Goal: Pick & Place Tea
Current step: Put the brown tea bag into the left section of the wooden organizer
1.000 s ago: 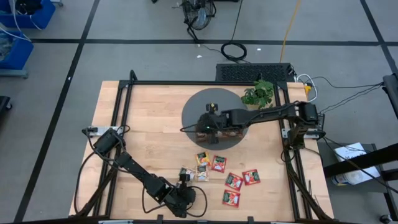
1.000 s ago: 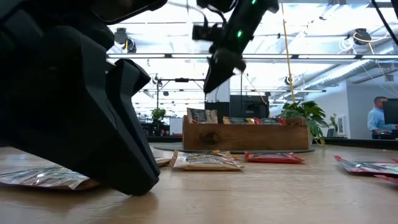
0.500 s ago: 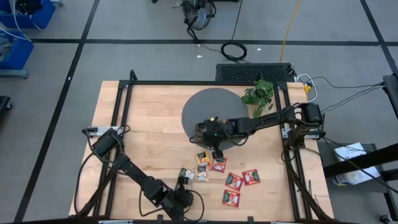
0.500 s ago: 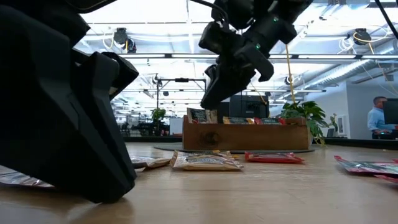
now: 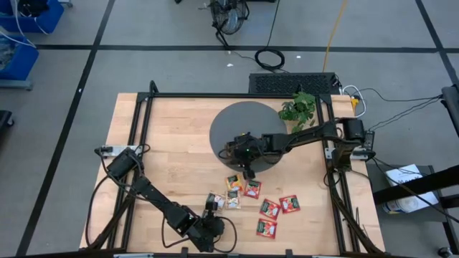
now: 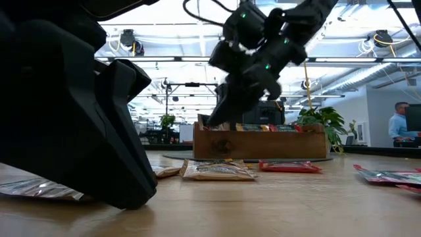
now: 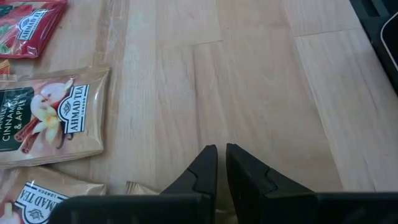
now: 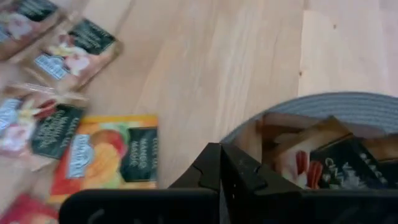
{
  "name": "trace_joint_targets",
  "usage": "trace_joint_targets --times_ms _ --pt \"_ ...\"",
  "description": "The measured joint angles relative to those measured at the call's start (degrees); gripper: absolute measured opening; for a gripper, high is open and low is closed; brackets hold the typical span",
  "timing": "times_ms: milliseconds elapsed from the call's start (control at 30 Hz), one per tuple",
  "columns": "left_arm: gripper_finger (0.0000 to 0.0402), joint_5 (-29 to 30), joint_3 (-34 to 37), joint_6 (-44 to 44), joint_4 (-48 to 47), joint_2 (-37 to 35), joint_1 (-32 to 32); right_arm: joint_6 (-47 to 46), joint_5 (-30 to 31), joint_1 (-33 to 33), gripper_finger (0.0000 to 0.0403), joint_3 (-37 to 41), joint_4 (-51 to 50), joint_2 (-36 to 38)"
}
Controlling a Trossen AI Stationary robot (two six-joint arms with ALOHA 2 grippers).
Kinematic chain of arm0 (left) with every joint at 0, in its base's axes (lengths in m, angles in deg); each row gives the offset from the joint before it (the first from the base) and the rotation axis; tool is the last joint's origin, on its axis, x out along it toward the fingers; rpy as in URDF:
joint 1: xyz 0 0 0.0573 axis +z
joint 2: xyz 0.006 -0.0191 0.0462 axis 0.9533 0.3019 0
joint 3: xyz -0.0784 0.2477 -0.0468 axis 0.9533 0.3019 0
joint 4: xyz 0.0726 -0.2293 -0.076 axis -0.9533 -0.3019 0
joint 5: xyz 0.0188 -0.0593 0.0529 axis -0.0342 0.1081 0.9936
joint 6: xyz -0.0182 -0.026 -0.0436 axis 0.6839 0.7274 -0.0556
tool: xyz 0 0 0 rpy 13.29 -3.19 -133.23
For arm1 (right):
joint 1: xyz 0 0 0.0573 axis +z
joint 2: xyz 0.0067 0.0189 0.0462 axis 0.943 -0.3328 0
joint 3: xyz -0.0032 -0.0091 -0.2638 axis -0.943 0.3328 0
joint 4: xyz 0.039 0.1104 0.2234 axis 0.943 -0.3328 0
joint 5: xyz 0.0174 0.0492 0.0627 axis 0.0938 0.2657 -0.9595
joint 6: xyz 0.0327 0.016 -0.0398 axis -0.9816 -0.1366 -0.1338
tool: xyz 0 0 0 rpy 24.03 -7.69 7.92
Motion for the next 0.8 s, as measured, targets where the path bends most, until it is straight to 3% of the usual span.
trace_joint_targets --times_ms 133,367,800 --pt "0.0042 0.00 0.00 0.13 -0.10 0.00 0.00 -0.09 0.62 -0.91 0.0001 -0.02 1.44 -2.18" --pt "0.0042 0.00 0.00 0.15 -0.16 0.02 0.00 -0.91 9.28 -1.42 0.0001 -0.02 4.38 -2.50" --pt "0.0042 0.00 0.00 0.35 -0.09 0.04 -0.09 -1.31 12.60 -0.82 0.0000 -0.02 6.64 -2.50"
